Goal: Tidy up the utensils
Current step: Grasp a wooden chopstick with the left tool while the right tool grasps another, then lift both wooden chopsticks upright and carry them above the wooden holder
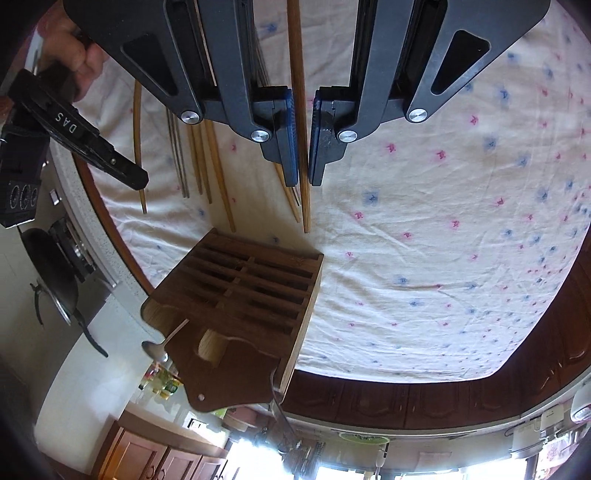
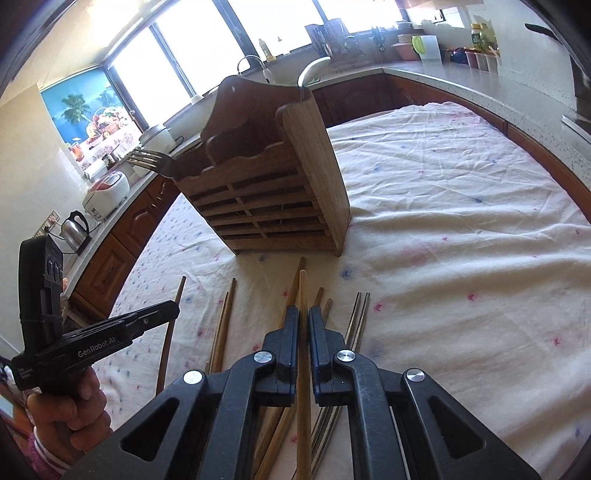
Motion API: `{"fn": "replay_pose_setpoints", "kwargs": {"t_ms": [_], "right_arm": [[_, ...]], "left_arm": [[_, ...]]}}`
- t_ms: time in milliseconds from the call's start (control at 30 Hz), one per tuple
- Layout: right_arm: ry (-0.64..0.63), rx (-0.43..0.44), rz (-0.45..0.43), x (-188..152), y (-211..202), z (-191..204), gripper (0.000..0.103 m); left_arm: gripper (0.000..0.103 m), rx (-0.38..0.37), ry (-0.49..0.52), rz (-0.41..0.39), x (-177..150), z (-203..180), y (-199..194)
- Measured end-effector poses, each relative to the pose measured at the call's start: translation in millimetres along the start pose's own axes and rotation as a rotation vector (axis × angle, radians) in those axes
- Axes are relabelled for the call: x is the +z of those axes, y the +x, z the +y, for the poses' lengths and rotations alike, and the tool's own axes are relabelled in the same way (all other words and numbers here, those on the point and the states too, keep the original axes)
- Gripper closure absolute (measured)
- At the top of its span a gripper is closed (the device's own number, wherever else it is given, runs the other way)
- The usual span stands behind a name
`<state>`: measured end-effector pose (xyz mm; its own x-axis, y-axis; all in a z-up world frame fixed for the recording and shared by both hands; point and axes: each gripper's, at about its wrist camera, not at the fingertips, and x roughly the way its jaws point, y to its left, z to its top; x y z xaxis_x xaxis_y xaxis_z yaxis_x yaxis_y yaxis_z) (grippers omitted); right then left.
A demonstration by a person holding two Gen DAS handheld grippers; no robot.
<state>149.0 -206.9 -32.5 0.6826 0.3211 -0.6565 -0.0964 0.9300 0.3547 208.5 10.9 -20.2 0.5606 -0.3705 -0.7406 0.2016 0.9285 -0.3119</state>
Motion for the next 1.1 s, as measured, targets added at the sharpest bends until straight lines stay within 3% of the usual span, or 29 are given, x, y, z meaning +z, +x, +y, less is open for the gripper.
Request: {"fn": "replay_pose_setpoints", "kwargs": {"t_ms": [600,1100], "right_arm": [[-0.022,0.092,-0.208,23,-96,25,0.098],[-0.032,0.089,-0.297,37,-118,27,0.098]], "left_arm": [[0.098,-0.094,-0.029,-0.221,8,-6,-109],[0.098,-0.106,-0.018,-0.29,17,-10,-130]]}}
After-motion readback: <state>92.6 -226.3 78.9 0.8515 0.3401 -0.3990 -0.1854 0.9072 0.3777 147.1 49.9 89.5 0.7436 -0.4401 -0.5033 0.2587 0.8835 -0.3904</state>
